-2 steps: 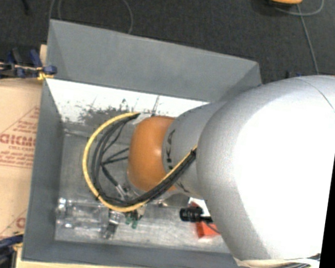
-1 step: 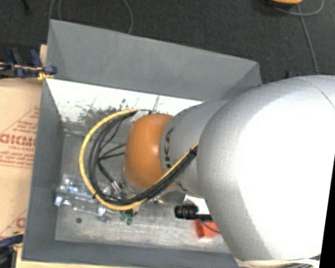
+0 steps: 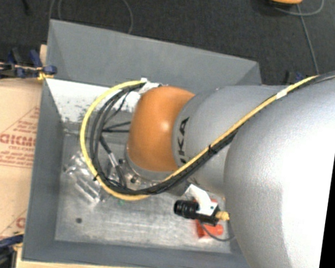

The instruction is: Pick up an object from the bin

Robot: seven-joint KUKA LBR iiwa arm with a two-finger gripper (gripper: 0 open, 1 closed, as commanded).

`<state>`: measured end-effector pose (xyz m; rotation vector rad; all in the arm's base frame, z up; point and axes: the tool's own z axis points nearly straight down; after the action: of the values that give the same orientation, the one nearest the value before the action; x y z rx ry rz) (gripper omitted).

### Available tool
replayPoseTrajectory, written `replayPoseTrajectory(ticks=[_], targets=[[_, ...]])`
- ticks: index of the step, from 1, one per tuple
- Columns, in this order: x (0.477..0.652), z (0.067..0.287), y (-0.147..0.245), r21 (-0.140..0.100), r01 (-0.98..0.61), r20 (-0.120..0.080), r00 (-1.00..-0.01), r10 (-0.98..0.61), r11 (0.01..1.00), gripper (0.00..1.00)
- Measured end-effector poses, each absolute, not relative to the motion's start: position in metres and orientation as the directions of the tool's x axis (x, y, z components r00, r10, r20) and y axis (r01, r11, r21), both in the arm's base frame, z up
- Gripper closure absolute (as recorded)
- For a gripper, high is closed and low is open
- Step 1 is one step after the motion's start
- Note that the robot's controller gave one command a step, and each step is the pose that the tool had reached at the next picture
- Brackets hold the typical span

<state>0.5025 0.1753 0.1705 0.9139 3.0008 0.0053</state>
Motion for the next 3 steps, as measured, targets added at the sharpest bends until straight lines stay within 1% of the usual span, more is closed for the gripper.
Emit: replayPoseTrajectory(ticks=[1, 2, 3], targets=[[0.492, 0.161, 0.093, -0.003, 0.667, -0.002, -0.745, 0.667, 0.745, 1.00], [0.499, 0.106, 0.085, -0.005, 0.659, 0.001, -0.752, 0.659, 0.752, 1.00], [0.527, 0.113, 0.087, 0.002, 0.661, -0.004, -0.750, 0.661, 0.750, 1.00]])
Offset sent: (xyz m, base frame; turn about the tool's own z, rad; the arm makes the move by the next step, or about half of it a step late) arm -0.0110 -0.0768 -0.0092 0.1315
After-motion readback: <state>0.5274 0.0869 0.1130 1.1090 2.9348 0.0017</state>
